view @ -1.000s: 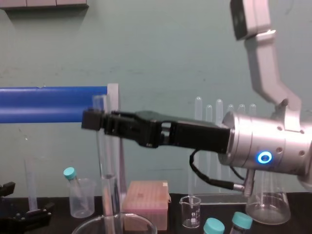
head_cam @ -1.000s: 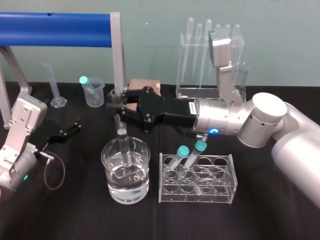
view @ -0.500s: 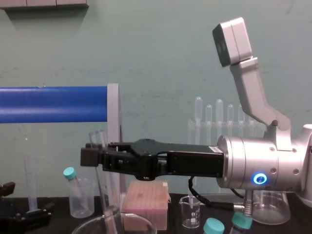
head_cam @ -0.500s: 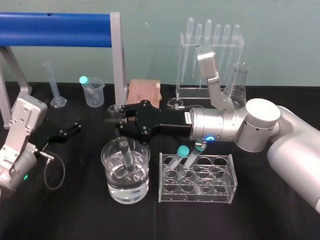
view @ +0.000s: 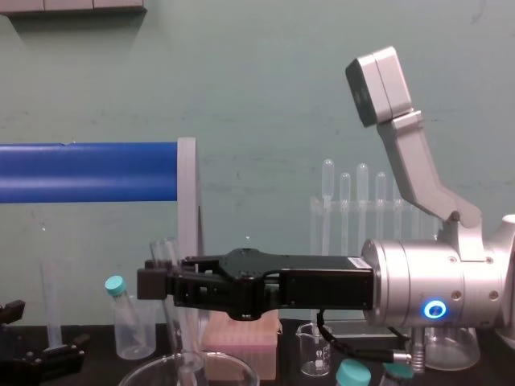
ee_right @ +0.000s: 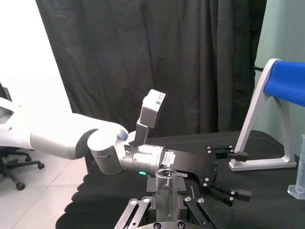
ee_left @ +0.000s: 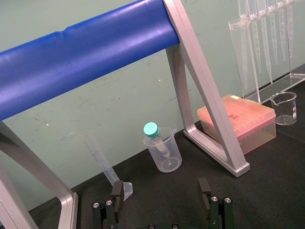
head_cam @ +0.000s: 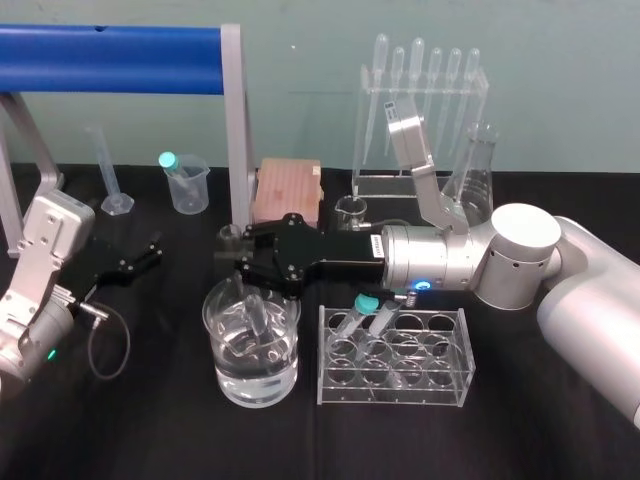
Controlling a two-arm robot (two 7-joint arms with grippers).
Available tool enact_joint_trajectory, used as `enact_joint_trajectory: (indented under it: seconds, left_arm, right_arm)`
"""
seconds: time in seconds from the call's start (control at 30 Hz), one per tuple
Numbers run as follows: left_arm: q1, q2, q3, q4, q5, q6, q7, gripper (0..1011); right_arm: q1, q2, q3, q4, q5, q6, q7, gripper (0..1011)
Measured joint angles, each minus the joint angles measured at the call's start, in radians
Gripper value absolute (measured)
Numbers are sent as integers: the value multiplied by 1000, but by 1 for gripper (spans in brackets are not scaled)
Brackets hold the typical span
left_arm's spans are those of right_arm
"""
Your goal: Hold the test tube with one hand and immerse one end into the beaker, then return it to the test tube rack.
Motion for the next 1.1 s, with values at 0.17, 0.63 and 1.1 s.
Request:
enact_joint_trajectory:
  seconds: [0.17, 0.63, 1.1]
  left_arm:
    - [0, 0, 0, 0, 0, 0, 0, 1000]
    - [0, 0, 0, 0, 0, 0, 0, 1000]
    - [0, 0, 0, 0, 0, 0, 0, 1000]
  right_arm:
    - [-2, 1, 1, -5, 0, 4, -2, 228]
    - [-2, 1, 2, -5, 0, 3, -3, 228]
    - [-2, 1, 2, -4, 0, 2, -3, 227]
